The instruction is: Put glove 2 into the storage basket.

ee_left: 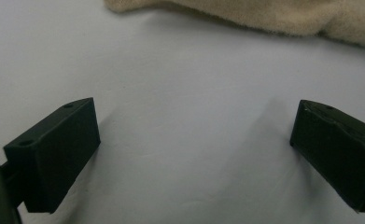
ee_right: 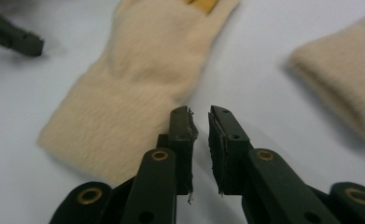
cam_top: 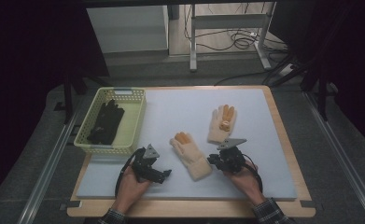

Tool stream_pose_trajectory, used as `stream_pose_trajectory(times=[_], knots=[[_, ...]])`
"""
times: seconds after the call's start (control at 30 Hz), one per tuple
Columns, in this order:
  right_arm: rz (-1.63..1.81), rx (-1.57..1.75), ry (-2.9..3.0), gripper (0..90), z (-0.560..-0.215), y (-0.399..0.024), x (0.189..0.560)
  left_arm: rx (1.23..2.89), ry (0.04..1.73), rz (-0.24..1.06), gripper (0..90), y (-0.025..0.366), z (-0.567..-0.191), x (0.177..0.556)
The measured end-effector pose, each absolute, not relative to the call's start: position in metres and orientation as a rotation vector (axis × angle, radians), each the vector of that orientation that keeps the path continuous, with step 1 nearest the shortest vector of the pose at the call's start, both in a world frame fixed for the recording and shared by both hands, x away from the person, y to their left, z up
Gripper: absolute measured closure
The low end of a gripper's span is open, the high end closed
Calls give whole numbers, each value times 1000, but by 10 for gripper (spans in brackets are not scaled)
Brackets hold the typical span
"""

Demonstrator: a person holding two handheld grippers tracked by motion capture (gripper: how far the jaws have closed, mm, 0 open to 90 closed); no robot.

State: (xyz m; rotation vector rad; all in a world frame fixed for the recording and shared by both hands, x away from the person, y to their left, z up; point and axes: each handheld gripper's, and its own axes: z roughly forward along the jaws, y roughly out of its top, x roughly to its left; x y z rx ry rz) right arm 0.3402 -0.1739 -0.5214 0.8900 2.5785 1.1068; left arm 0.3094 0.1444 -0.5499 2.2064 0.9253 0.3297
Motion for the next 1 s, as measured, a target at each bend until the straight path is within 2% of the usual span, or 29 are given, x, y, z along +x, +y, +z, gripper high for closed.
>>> stream_pose_trajectory(times=[0.57,1.0], knots=[[1181,766,2671,772,-532,-131,322,2206,925,331,15,144,-550,309],[1167,893,2510,682,-512,-174,349,2206,925,329,15,144,-550,309]])
